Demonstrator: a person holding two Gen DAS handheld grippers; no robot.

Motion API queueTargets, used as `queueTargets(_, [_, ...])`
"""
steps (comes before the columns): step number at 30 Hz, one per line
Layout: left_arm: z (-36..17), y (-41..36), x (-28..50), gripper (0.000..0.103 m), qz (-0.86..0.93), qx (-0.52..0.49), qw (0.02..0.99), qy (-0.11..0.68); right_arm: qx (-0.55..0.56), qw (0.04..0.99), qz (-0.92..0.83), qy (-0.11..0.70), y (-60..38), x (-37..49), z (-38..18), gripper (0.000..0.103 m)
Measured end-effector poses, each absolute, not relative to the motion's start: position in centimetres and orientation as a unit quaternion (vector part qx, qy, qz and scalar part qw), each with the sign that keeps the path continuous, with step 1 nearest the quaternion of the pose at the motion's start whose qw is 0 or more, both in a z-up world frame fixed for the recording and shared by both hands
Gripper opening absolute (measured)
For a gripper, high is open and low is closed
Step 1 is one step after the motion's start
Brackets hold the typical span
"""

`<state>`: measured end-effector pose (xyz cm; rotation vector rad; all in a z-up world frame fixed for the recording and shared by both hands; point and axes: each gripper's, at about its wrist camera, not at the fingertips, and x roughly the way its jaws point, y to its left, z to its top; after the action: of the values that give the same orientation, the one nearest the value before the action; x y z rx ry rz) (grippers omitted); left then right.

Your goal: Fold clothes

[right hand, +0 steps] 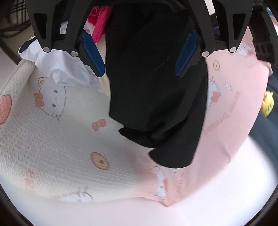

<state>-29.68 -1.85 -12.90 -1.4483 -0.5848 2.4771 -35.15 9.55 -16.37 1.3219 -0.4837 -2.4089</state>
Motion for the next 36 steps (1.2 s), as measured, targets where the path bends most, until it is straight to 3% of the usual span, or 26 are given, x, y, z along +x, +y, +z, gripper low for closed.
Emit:
queueTargets(11, [-15.9,1.8,-32.6,0.068,0.826,-0.532,0.097,-0.159,0.511,0.206,-0.796,-0.252,8.9,-37.9,-20.2,0.083])
queueTargets(18, [-17.3,0.3,-32.2,0.068,0.823,-0.520,0.084,-0.213,0.499,0.204,-0.801,-0.261,8.7,-37.2,-19.6,0.083])
queueTargets(25, [-18.2,0.2,-32.7,0.036,0.815,-0.532,0.065,-0.221,0.500,0.212,-0.790,-0.284,8.6,-37.5,-20.5,0.083])
queueTargets(27, [-18.0,0.5,-32.4,0.034,0.821,-0.529,0.062,-0.204,0.498,0.209,-0.790,-0.291,8.6,-37.4,-20.6,0.082])
queueTargets(34, [-18.4,-0.2,-30.9,0.029,0.826,-0.528,0.044,-0.193,0.505,0.227,-0.786,-0.274,7.3,-36.5,-20.2,0.049])
queueTargets(36, [-18.2,-1.1,-30.2,0.026,0.826,-0.522,0.042,-0.207,0.497,0.245,-0.788,-0.269,6.8,-35.7,-19.6,0.047])
